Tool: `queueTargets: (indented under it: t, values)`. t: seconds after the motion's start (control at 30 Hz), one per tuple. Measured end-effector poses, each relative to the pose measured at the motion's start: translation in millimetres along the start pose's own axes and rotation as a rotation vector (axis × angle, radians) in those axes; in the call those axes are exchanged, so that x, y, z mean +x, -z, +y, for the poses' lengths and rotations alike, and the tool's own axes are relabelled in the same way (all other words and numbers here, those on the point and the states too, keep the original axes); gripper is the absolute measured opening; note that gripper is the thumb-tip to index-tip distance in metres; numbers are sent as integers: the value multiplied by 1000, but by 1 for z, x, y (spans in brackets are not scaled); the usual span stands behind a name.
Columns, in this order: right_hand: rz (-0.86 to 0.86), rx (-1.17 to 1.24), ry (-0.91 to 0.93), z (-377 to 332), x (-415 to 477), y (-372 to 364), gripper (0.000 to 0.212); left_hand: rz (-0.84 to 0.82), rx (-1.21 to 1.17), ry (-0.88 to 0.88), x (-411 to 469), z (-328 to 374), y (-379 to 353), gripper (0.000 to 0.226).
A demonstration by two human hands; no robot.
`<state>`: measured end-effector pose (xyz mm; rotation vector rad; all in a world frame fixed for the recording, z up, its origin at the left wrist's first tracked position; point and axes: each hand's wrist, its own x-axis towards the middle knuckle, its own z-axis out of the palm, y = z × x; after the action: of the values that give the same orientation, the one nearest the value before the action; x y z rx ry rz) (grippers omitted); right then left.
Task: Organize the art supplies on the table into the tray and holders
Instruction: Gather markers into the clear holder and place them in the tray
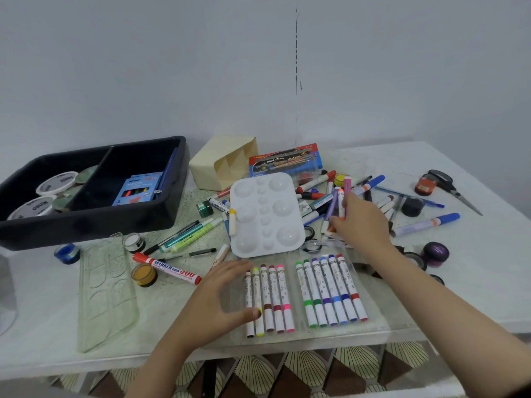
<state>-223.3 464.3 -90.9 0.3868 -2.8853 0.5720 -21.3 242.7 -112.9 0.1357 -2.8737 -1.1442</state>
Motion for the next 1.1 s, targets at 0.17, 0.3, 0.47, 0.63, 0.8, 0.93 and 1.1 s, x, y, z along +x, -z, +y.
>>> queueTargets:
  t: [0.17, 0.3, 0.47, 0.63, 0.8, 0.93, 1.1]
  values:
    - [-10, 134, -86, -7, 11, -2, 36, -97, 103, 2, -14, -10, 7, 102]
    - [14, 525, -57, -25, -3, 14, 49, -144, 137, 5, -24, -12, 13, 110]
    - [-270, 756, 39, -66, -42, 27, 63, -108, 99, 24, -29, -18, 14, 109]
    - [-668, 891, 128, -96, -84, 9, 58, -83, 25, 121, -31, -21, 12, 115]
    - [-647, 723, 244, -109, -98, -18, 61, -48, -37, 127, -31, -22, 10, 118]
    - [-684, 571, 336, -112, -102, -25, 63, -29, -78, 106, -31, -22, 8, 113]
    - [-595, 303, 522, -115, -102, -19, 55, -28, -97, 127, -31, -26, 6, 116]
